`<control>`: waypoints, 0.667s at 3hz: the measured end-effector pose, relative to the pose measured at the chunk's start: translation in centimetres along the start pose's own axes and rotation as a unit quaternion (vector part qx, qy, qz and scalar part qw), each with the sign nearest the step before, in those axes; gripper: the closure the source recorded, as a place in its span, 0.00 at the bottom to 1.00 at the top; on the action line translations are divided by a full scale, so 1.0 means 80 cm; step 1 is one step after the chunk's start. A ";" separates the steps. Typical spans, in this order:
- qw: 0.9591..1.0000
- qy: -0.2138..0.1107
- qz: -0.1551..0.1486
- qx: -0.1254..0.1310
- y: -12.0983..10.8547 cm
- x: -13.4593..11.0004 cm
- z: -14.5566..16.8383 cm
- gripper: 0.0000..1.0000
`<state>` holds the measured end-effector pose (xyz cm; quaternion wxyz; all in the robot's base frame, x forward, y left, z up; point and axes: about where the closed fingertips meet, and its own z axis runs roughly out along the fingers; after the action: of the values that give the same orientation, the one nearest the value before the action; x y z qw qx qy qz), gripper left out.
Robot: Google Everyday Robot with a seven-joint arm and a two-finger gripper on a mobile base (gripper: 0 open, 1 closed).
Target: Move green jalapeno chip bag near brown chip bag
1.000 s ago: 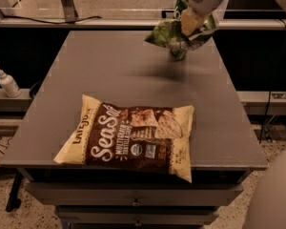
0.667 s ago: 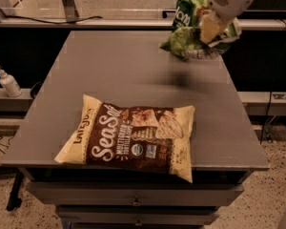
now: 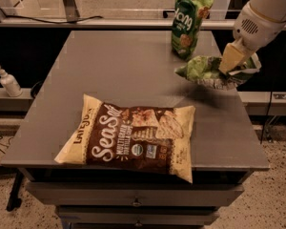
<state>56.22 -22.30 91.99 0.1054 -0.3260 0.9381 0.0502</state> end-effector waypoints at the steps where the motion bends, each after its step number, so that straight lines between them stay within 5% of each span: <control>1: 0.999 0.019 0.011 -0.044 0.017 0.034 0.029 1.00; 2: 0.996 0.036 0.009 -0.087 0.043 0.052 0.063 1.00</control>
Offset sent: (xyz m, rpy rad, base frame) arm -0.0778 0.0239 -0.0955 0.1444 0.2943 0.0595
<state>51.70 -21.31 86.22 0.0424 -0.3266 0.9365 0.1205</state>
